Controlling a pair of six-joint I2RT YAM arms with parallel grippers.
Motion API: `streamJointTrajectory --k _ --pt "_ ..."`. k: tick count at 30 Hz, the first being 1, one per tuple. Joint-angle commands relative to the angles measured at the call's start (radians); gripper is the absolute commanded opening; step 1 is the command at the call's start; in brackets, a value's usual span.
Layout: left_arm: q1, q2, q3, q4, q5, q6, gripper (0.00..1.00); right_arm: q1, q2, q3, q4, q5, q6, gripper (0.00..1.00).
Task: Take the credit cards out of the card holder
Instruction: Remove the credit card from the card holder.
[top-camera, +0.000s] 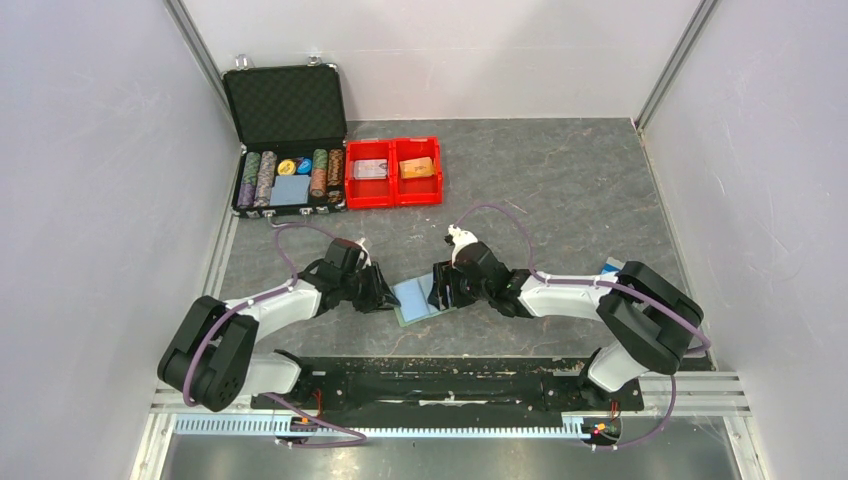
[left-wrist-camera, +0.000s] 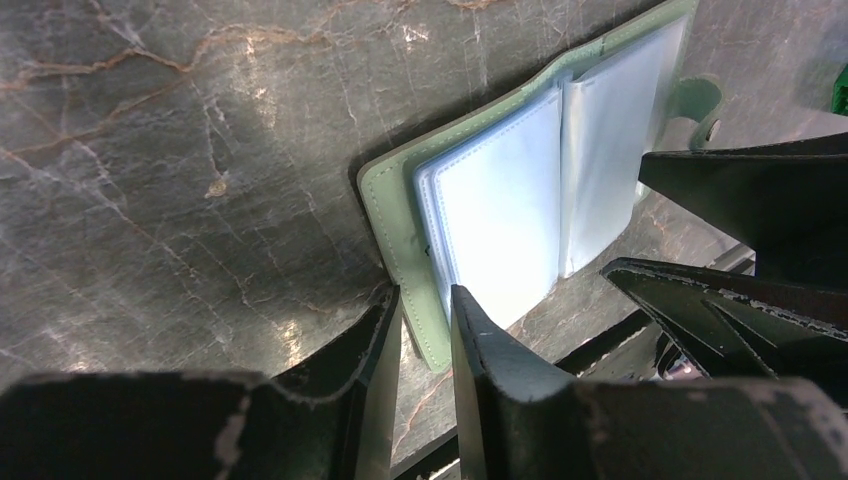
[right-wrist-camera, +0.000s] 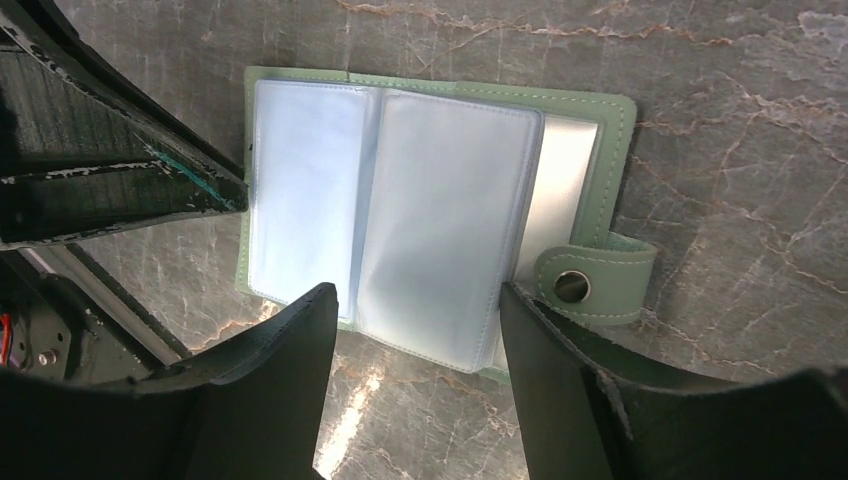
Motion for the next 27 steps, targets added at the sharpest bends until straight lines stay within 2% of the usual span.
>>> streamJointTrajectory --k 1,12,22,27 --pt "-0.005 0.013 -0.024 0.058 0.035 -0.014 0.31 0.002 -0.004 -0.008 0.082 -0.059 0.041 0.63" --pt "-0.006 -0.002 -0.029 0.066 0.052 -0.023 0.31 0.000 -0.023 -0.038 0.246 -0.180 0.119 0.60" --pt "-0.006 -0.006 -0.021 0.055 0.056 -0.020 0.31 0.000 -0.077 -0.031 0.180 -0.102 0.089 0.59" --pt "-0.006 -0.003 -0.015 0.052 0.072 -0.023 0.32 0.000 -0.103 -0.037 0.186 -0.114 0.084 0.58"
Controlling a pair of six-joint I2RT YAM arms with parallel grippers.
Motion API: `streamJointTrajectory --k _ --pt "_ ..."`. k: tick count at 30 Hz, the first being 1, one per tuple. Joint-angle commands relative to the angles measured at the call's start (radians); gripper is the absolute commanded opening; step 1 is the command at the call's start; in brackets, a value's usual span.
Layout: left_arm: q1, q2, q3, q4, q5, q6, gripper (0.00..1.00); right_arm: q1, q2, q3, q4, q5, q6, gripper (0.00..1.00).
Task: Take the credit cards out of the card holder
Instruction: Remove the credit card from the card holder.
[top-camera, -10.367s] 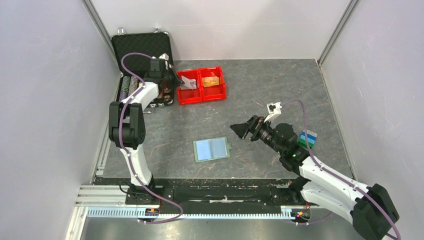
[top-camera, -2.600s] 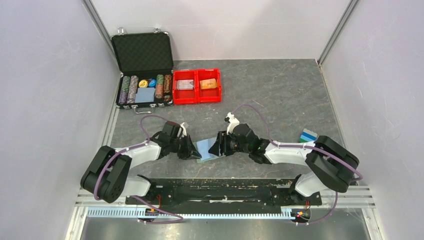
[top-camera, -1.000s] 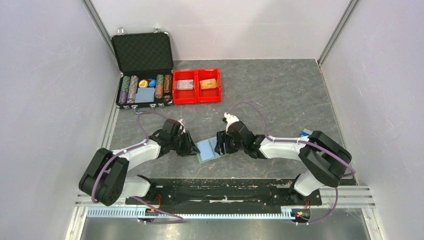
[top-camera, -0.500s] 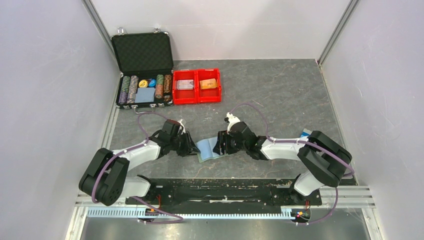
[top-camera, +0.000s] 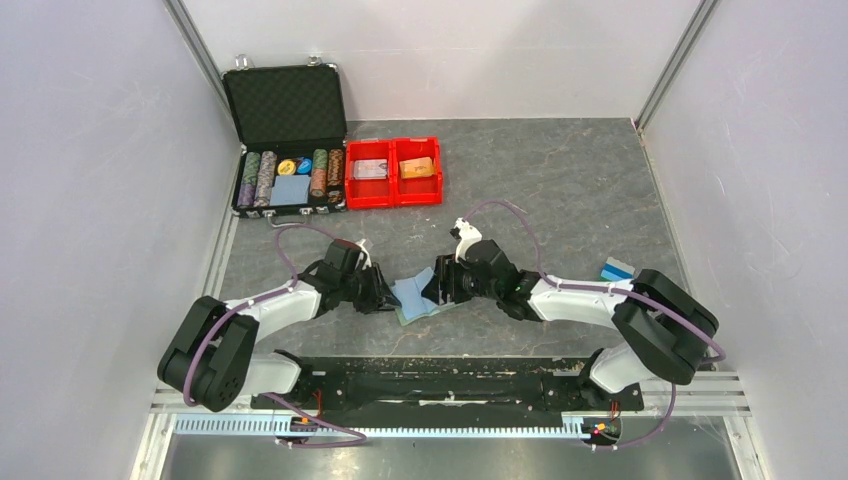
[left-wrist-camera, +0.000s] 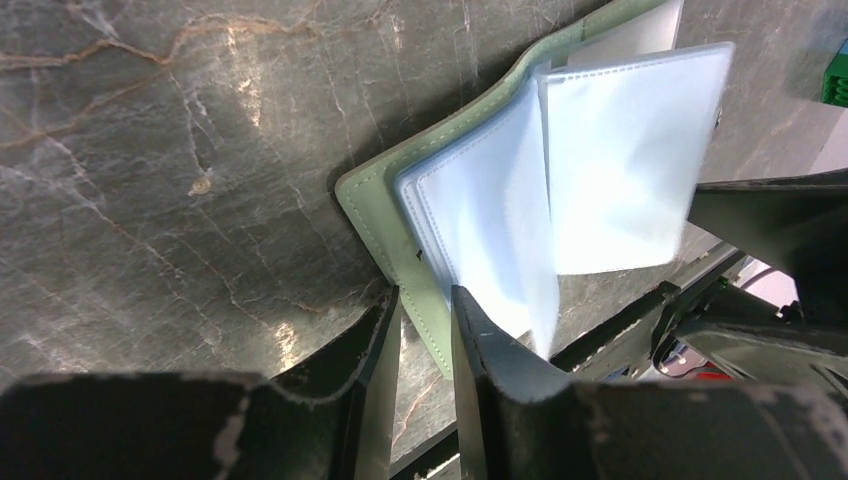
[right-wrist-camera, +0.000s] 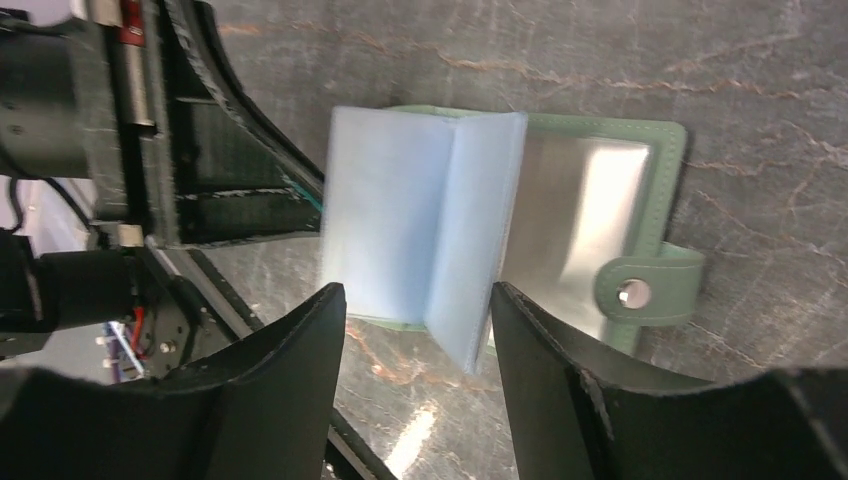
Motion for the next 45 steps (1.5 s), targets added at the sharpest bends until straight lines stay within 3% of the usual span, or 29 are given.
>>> streamJointTrajectory --k 1,9,24,29,33,37,45 --pt "-0.009 -0.003 -0.001 0.024 0.049 -0.023 0.32 0.012 -0.039 0.009 0.067 -0.045 0.004 0.57" --pt "-0.009 -0.019 0.021 -0.013 0.044 -0.012 0.32 0.019 -0.006 0.003 0.113 -0.103 0.020 0.53" --pt "-0.008 -0.191 0.129 -0.242 -0.075 0.015 0.38 0.032 0.042 0.030 0.109 -0.165 0.007 0.49" --pt "-0.008 -0.196 0.122 -0.193 -0.026 0.015 0.38 0.016 0.032 0.053 0.042 -0.132 -0.064 0.49" --pt "-0.008 -0.140 0.117 -0.155 0.012 0.019 0.32 -0.018 0.055 0.072 0.010 -0.144 -0.095 0.46" --pt "-0.008 -0.087 0.092 -0.047 0.071 -0.003 0.28 -0.055 0.090 0.094 -0.005 -0.185 -0.121 0.34" --pt "-0.008 0.020 0.082 0.024 0.089 0.003 0.20 -0.102 0.169 0.145 -0.030 -0.257 -0.167 0.33"
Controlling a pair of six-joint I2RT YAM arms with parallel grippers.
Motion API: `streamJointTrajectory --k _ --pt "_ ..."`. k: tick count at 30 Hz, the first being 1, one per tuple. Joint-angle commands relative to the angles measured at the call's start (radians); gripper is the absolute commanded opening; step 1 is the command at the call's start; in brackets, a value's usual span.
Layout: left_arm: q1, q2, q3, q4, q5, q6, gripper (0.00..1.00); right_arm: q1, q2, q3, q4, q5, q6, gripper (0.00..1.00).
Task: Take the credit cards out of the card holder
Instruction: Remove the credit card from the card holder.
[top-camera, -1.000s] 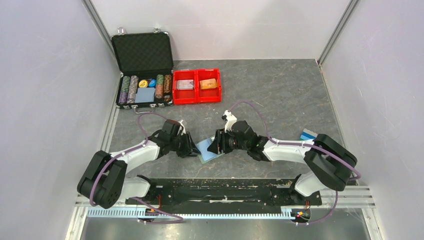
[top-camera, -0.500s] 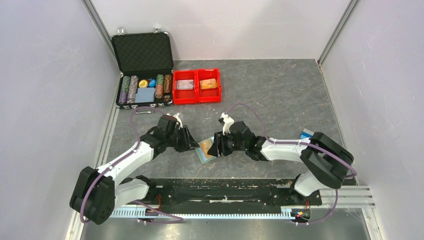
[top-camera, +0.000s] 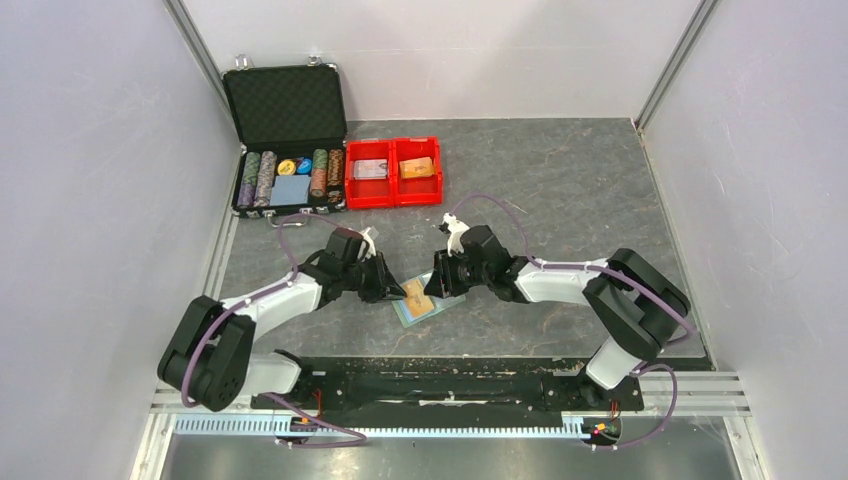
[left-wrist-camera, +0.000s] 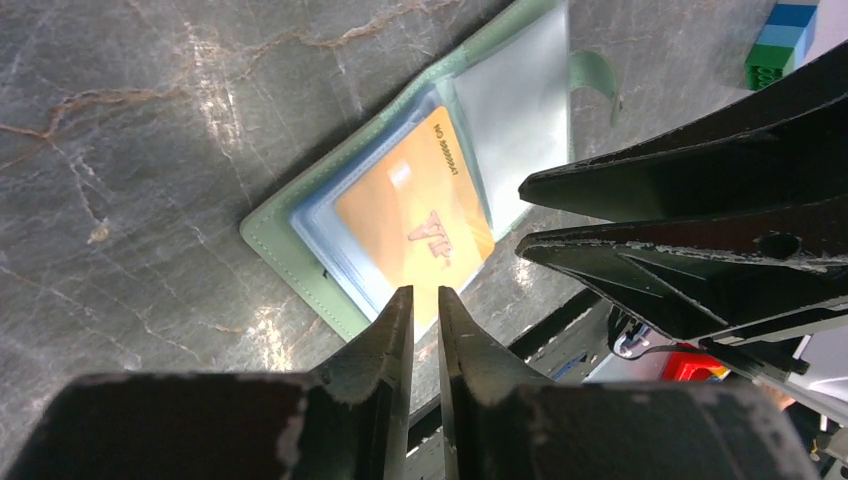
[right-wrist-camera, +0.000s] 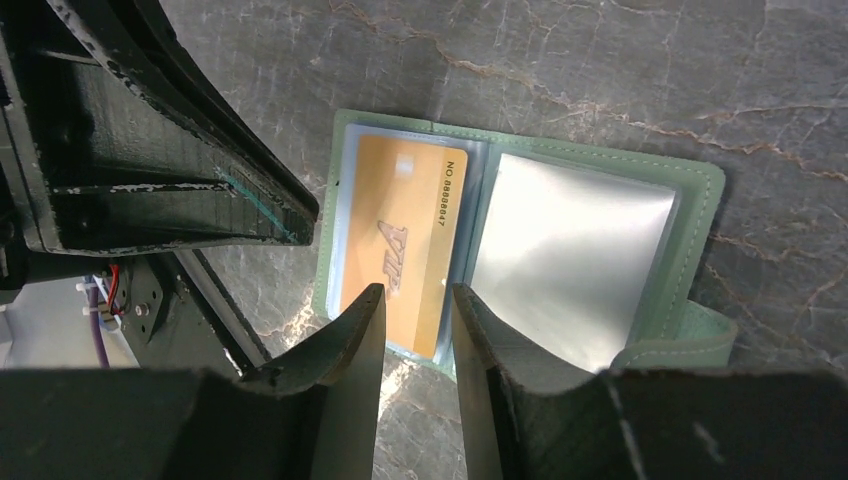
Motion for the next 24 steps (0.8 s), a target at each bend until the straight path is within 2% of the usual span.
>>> streamJointTrajectory --k 1,19,20,24 --pt "-0.003 0.049 -0.011 0.066 0.031 0.004 0.20 -0.020 0.046 0.050 -0.002 -0.063 -0.042 0.33" --pt "-0.004 0.125 -0.050 0.093 0.007 0.020 0.19 -0.022 0.105 -0.002 0.074 -0.113 0.006 0.32" --pt "-0.004 0.127 -0.050 0.093 0.007 0.020 0.19 -0.022 0.102 -0.006 0.077 -0.111 0.008 0.30" --pt "-0.005 0.129 -0.053 0.094 0.003 0.020 0.19 -0.022 0.084 -0.016 0.090 -0.114 0.018 0.06"
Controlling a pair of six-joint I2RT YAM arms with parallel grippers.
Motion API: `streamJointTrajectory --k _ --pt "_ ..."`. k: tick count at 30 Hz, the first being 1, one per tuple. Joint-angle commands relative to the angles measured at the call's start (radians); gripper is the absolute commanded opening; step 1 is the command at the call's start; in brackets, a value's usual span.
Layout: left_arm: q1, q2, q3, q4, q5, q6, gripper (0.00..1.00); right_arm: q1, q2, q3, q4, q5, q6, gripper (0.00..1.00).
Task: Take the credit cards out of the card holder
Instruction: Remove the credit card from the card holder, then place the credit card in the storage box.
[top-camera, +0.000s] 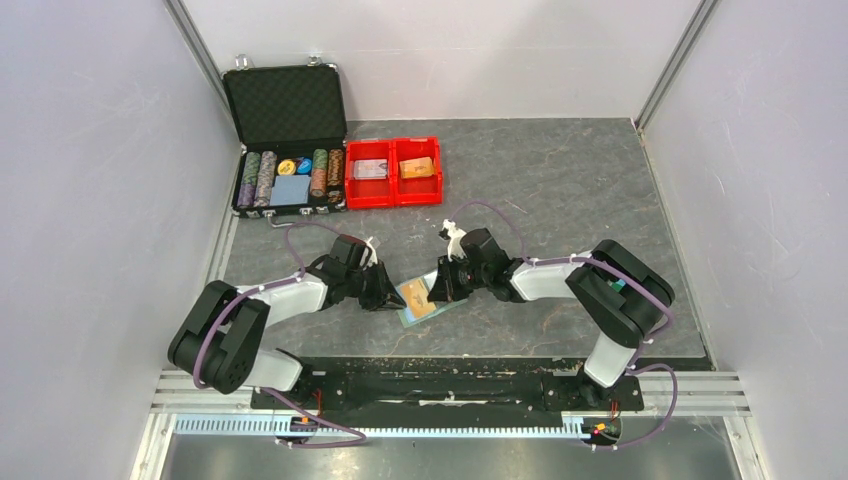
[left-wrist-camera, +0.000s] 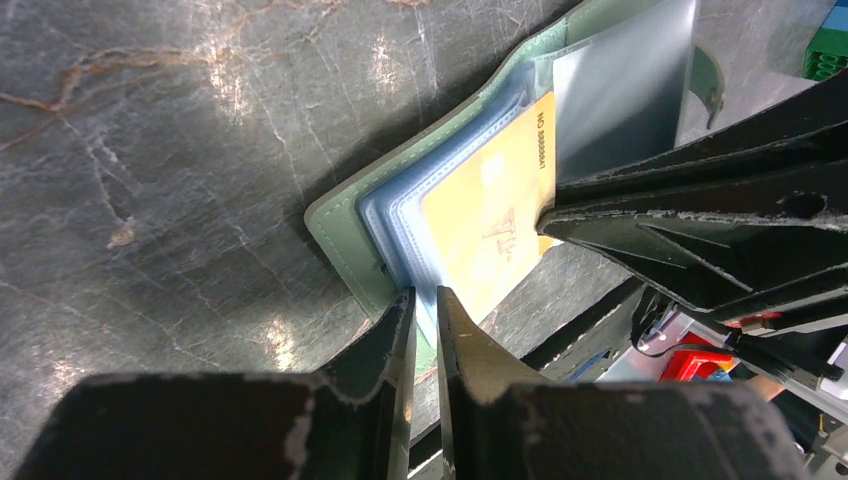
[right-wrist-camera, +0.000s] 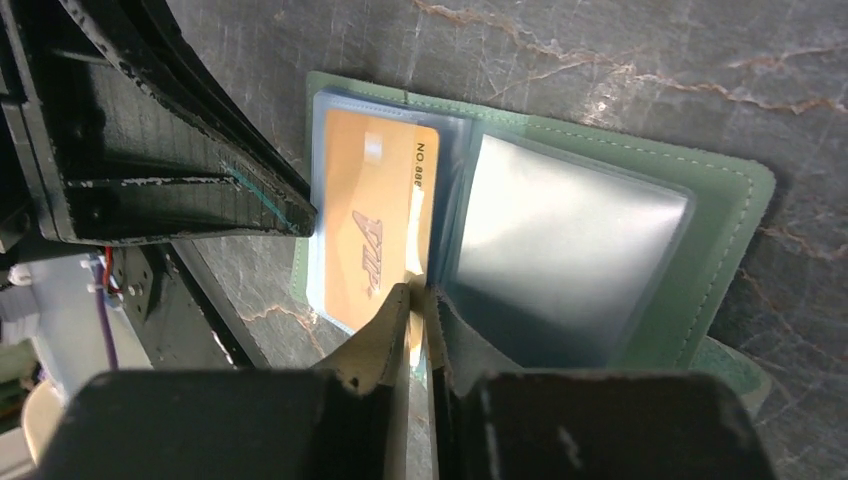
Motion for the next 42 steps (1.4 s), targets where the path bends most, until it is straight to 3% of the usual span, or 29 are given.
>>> streamJointTrajectory --k 1,16,23,27,31,35,42 --pt "-0.004 0.016 -0.012 0.026 -0.018 0.019 0.19 0.001 -0.027 -0.013 0.045 -0.019 0.015 0.02" --pt "-0.005 0.008 -0.012 0.010 -0.012 0.002 0.22 -0.056 -0.210 -0.088 -0.054 0.048 0.020 0.00" --pt "-0.004 -0.111 0.039 -0.046 0.043 -0.032 0.33 -0.124 -0.318 -0.070 -0.158 0.059 -0.062 0.00" --pt "-0.005 -0.162 0.098 -0.097 0.072 -0.009 0.49 -0.161 -0.347 -0.054 -0.177 -0.053 -0.106 0.00" --pt "-0.004 -0.191 0.186 -0.212 0.079 0.069 0.57 -0.177 -0.365 -0.033 -0.220 -0.200 -0.167 0.00" --pt "-0.004 -0.235 0.247 -0.278 0.102 0.155 0.58 -0.177 -0.394 -0.007 -0.294 -0.268 -0.230 0.00" --pt "-0.004 -0.253 0.320 -0.349 0.206 0.269 0.56 -0.174 -0.437 -0.017 -0.241 -0.478 -0.204 0.00"
